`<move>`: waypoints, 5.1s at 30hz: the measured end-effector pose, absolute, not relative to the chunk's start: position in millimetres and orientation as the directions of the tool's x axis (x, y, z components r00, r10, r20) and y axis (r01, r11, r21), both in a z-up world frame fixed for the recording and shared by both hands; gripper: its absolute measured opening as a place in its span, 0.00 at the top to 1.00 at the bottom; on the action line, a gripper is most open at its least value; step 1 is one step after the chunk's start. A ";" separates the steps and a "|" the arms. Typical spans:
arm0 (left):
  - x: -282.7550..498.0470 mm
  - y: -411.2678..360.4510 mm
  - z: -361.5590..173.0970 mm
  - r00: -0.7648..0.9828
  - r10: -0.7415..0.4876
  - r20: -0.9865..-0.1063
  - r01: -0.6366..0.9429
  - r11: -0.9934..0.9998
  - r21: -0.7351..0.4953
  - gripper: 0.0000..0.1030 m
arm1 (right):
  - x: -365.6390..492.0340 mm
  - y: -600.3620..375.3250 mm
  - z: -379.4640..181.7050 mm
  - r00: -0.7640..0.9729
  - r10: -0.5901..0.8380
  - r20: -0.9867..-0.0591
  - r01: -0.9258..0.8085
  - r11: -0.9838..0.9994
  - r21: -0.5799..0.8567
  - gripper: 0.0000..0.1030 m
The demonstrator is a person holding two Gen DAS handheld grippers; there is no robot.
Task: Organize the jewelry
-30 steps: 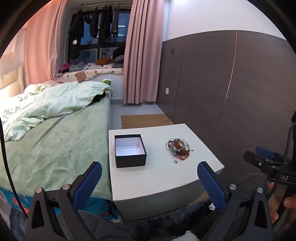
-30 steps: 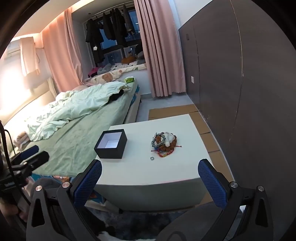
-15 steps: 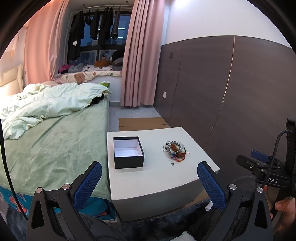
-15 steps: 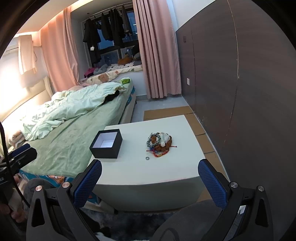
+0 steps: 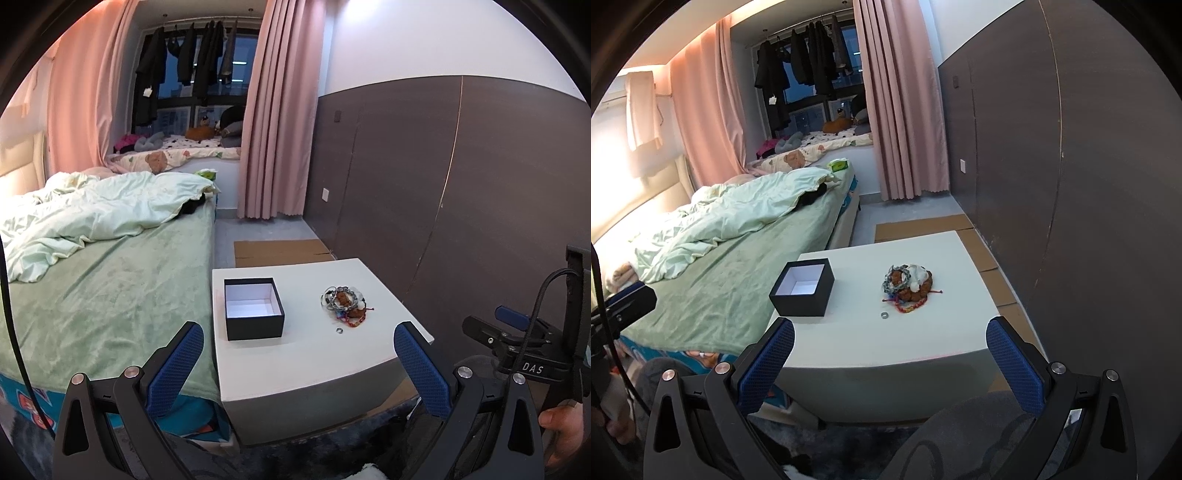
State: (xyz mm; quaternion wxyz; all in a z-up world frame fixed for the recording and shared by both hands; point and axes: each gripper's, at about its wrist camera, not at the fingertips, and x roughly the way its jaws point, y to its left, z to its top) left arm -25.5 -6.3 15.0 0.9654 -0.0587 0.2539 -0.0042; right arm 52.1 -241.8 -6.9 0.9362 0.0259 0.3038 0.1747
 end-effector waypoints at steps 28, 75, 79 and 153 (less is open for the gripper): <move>-47.5 5.5 24.2 0.882 -0.041 -0.469 -0.029 0.990 -0.140 0.00 | 39.4 -233.3 1.9 0.759 0.358 -0.544 -0.313 0.933 0.177 0.00; 87.0 2.4 -23.5 0.811 -0.177 -0.558 0.047 0.970 -0.239 0.06 | 155.0 -284.8 -50.5 0.707 0.342 -0.619 -0.208 0.937 0.280 0.00; 113.3 -3.8 -37.0 0.784 -0.197 -0.589 0.063 0.969 -0.240 0.07 | 177.5 -284.8 -65.3 0.677 0.378 -0.632 -0.216 0.922 0.320 0.00; 269.4 24.1 -85.4 0.662 -0.475 -0.580 0.191 0.855 -0.483 0.99 | 329.4 -189.4 -156.6 0.319 0.583 -0.747 -0.261 0.812 0.522 0.89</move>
